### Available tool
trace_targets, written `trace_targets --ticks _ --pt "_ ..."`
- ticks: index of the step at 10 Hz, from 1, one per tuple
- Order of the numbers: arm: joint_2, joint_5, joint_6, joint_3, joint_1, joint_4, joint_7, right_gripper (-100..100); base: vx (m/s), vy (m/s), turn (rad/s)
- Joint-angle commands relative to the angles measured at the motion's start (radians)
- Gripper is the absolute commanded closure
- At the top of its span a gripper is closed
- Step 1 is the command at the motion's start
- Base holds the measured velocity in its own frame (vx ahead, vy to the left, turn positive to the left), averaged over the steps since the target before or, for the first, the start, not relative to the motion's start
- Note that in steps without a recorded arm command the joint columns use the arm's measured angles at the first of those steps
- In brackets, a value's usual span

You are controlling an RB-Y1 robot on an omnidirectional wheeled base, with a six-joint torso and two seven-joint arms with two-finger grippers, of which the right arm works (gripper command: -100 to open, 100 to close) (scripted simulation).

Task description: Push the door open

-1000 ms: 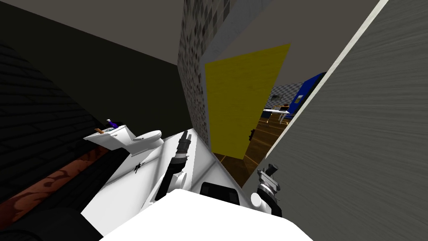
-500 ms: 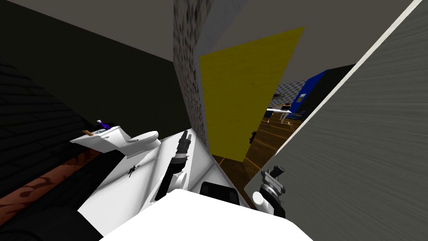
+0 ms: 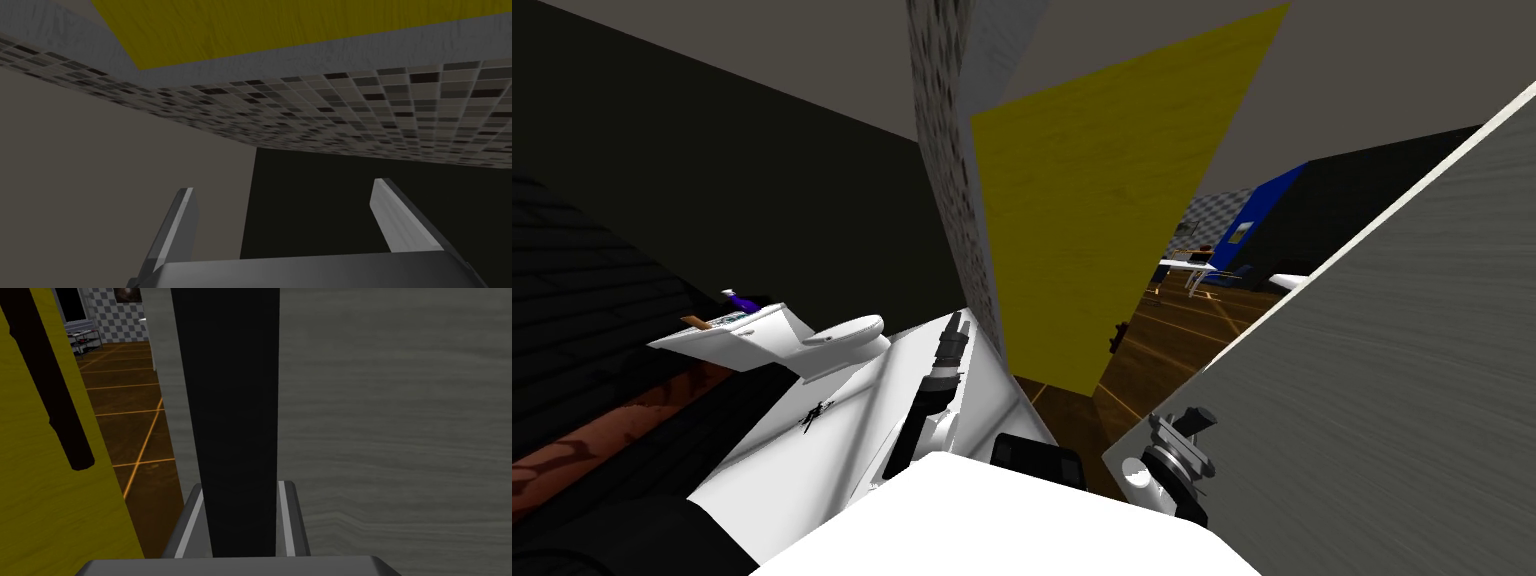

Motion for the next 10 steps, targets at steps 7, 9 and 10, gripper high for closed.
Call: trace_targets --ticks 7,9,10 --pt "-0.007 -0.061 -0.045 -0.100 -0.022 0.039 0.022 100 0.118 -0.086 0.007" --pt "-0.004 -0.079 -0.053 -0.127 -0.027 0.045 0.032 100 0.146 -0.090 -0.010" --pt "-0.004 -0.079 -0.053 -0.127 -0.027 0.045 0.032 100 0.096 -0.066 -0.022"
